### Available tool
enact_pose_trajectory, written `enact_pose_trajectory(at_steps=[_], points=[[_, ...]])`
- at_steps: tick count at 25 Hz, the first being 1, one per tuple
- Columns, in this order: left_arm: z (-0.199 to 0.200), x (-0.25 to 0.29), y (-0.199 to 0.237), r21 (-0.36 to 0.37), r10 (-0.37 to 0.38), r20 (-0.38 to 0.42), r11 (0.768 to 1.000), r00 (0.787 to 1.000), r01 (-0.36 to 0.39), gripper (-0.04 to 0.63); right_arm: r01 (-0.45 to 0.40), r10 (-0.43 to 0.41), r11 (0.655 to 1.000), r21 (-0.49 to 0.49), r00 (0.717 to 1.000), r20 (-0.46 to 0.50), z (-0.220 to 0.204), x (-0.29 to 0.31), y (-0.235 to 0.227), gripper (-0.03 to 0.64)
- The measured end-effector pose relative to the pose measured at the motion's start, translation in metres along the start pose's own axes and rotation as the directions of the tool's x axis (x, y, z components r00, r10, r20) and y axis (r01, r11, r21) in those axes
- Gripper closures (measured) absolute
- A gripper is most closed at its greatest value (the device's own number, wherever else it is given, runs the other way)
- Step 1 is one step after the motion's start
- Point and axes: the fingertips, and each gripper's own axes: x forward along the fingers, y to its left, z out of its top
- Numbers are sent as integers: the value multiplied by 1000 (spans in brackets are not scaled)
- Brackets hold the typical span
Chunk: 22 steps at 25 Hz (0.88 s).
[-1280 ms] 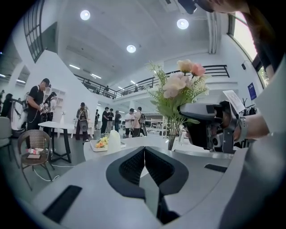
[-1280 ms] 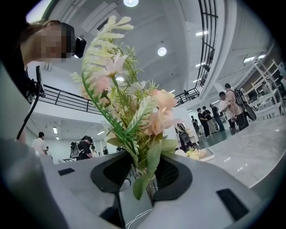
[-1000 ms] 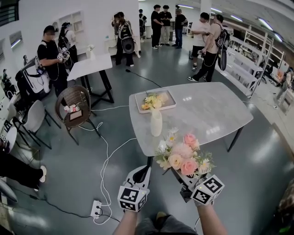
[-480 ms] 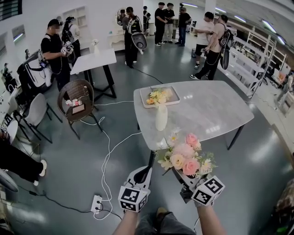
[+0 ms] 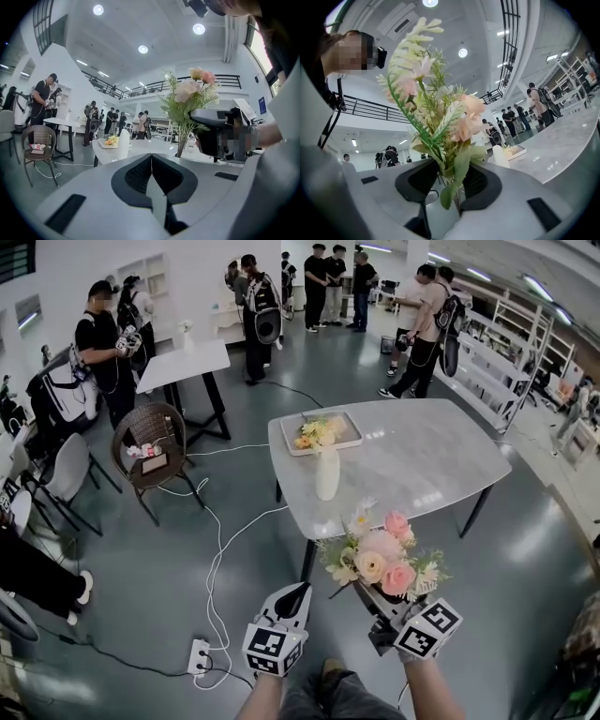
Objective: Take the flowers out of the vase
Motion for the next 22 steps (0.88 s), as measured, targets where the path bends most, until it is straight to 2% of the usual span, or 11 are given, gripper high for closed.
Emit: enact_pose_trajectory(at_steps=[10, 22], points=[[21, -14, 0, 25, -37, 50, 999, 998, 36, 580, 18, -15, 998, -56, 999, 44, 20, -4, 25, 455], [33, -14, 7, 52, -76, 72, 996, 994, 72, 580, 39, -32, 997, -65, 994, 106, 32, -3, 33, 456]])
